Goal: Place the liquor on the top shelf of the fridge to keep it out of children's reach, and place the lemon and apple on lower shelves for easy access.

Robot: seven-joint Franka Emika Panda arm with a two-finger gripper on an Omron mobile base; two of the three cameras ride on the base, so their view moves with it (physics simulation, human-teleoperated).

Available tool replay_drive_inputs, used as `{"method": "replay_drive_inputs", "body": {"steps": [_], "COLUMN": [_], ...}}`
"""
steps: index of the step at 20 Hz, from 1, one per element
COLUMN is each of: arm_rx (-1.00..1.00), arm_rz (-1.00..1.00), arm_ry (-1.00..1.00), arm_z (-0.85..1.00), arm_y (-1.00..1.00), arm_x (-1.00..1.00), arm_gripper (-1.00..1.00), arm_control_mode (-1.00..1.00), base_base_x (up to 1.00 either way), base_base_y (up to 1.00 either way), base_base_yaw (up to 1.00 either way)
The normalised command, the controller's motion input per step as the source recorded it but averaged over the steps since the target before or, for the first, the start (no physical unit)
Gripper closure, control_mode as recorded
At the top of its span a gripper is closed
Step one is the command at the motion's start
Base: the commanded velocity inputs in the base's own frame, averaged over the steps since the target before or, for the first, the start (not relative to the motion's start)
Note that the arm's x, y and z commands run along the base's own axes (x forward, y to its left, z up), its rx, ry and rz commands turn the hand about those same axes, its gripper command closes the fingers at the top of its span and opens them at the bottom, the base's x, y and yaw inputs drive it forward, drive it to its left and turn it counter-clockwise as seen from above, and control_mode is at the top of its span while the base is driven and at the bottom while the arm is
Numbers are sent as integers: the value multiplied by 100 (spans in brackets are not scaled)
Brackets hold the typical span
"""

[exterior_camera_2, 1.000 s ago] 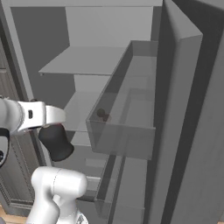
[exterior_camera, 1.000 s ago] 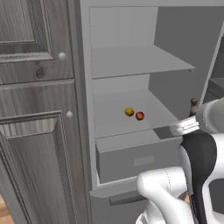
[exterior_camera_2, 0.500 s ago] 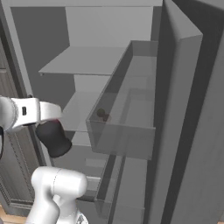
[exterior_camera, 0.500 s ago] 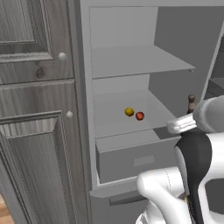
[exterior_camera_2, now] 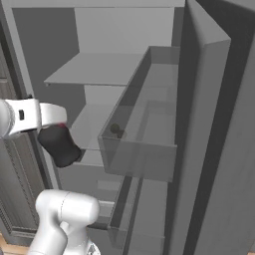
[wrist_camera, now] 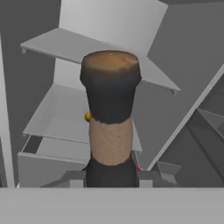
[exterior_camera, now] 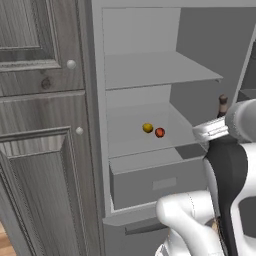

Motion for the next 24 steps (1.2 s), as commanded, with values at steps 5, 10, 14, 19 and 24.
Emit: {"method": "replay_drive_inputs", "body": {"steps": [5, 10, 14, 19, 24], "arm_rx": [6, 14, 16, 16, 4], "arm_rz": [0, 0, 0, 0, 0], "arm_ry": [0, -5, -16, -17, 0], "arm_z": [23, 8, 0, 12, 65], "arm_y": [0, 0, 1, 0, 0], "arm_x": [5, 14, 14, 14, 0], "arm_gripper": [100, 100, 100, 100, 100], "arm_control_mode": [-100, -100, -100, -100, -100], "base_base_x": [0, 0, 0, 0, 0], "base_base_y": [0, 0, 0, 0, 0], "base_base_yaw": [0, 0, 0, 0, 0]}}
